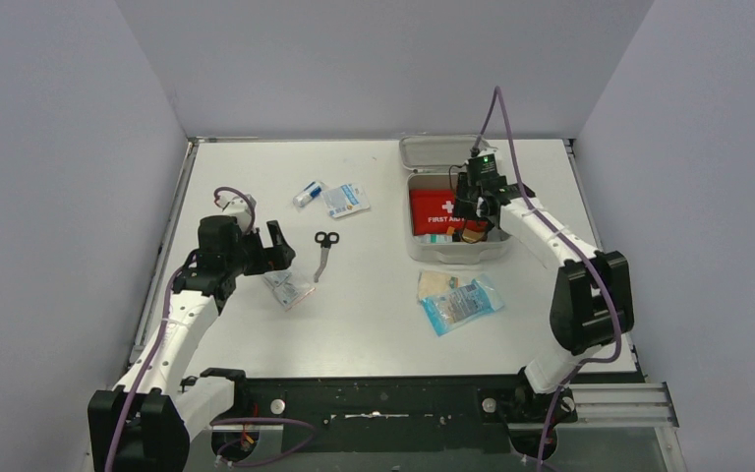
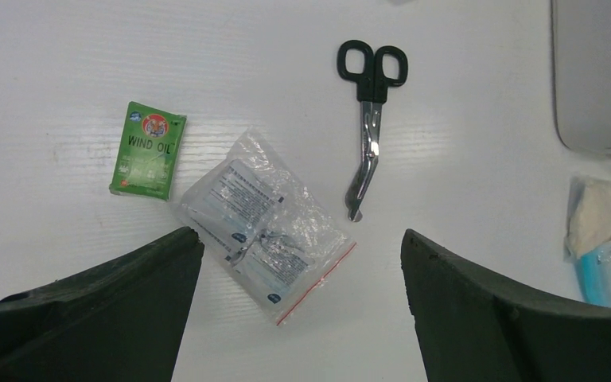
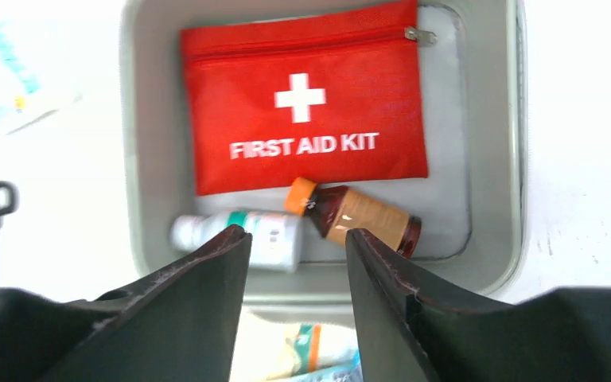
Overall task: Organize the medicine kit
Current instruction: Place the pill bottle in the medicine box, then pick up the medical item at the center of the board.
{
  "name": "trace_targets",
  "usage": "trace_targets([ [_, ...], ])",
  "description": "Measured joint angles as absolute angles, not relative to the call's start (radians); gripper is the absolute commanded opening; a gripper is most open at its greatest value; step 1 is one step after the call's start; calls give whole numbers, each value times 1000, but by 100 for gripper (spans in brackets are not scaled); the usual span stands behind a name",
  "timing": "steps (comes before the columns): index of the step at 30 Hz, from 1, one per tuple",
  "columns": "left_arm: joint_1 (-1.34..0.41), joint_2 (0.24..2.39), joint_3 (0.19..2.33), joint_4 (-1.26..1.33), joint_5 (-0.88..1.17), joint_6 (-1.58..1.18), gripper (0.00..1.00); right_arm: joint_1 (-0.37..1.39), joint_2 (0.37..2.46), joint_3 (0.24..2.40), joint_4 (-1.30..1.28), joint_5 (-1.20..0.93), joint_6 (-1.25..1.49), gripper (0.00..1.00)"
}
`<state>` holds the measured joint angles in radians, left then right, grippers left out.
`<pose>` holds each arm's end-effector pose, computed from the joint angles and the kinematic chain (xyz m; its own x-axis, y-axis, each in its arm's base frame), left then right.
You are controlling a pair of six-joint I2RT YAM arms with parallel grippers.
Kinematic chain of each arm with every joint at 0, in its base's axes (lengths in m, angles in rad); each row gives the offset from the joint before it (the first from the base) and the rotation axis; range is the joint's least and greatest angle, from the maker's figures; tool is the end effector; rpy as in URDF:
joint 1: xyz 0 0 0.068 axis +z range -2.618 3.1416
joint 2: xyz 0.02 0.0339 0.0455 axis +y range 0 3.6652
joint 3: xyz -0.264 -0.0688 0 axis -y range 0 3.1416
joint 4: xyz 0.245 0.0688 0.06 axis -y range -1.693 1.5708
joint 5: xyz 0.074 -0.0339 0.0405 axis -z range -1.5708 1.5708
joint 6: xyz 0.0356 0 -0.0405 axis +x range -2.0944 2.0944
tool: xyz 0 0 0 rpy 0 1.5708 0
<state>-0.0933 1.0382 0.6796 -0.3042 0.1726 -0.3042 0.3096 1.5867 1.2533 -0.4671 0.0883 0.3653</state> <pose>0.2209 -0.0268 0.2440 -0.6524 -0.2353 -0.7204 0.0327 0.9410 -0.3369 0.3358 0.1041 0.2754 -0.7260 0.1414 -0.6730 0.0154 0.9817 0.1896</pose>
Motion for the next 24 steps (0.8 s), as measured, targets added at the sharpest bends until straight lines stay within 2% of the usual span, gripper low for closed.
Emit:
trace_targets([
  [5,-83,1106,709,-327,101,-312,86,353,1404,1166,-413,20,375,67],
  [6,-78,1124,721,-339,76,-313,85,370,1376,1151,-402,13,378,74],
  [8,-67,1156,749,-361,33,-311,84,403,1333,1126,-383,1,387,98],
  [9,-61,1176,766,-370,7,-310,83,417,1316,1114,-375,-6,393,100],
  [24,-25,1514,964,-401,-72,-237,79,429,1213,1039,-343,-25,422,100],
])
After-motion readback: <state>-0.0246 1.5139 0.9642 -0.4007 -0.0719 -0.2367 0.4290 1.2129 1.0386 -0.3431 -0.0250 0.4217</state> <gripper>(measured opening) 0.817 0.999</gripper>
